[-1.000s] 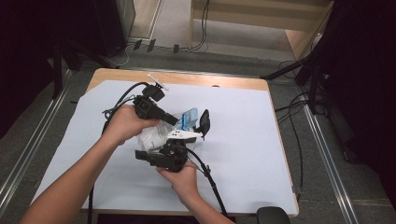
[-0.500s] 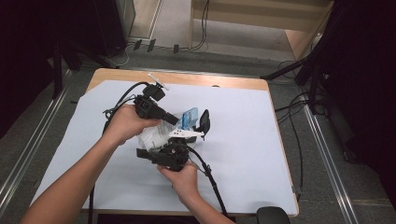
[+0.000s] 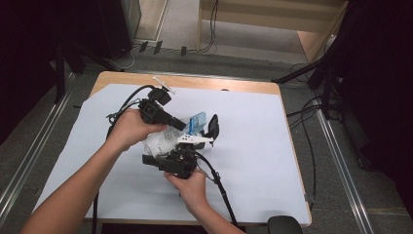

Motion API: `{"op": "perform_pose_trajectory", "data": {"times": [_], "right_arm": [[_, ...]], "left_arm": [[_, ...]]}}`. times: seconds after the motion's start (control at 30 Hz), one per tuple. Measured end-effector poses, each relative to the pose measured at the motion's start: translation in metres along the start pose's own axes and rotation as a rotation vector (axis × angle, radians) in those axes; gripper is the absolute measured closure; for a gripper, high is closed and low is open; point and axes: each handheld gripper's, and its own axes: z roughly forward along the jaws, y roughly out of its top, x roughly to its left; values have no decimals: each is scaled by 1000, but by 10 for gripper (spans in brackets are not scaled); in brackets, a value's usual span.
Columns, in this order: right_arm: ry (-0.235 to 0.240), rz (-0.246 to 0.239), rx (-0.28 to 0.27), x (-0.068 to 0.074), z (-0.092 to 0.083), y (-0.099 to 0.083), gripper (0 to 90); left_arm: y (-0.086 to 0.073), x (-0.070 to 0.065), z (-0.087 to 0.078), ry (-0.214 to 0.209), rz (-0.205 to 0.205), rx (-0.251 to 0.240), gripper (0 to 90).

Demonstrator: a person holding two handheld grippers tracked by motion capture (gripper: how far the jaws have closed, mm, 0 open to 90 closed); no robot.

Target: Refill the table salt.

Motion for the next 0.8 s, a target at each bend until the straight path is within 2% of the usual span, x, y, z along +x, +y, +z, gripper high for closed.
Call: {"op": "perform_pose_trajectory", "data": {"times": [0.8], "right_arm": [[13, 28, -2, -1, -1, 1, 618]], "left_arm": [[0, 0, 0, 1, -2, -1, 818]]}}
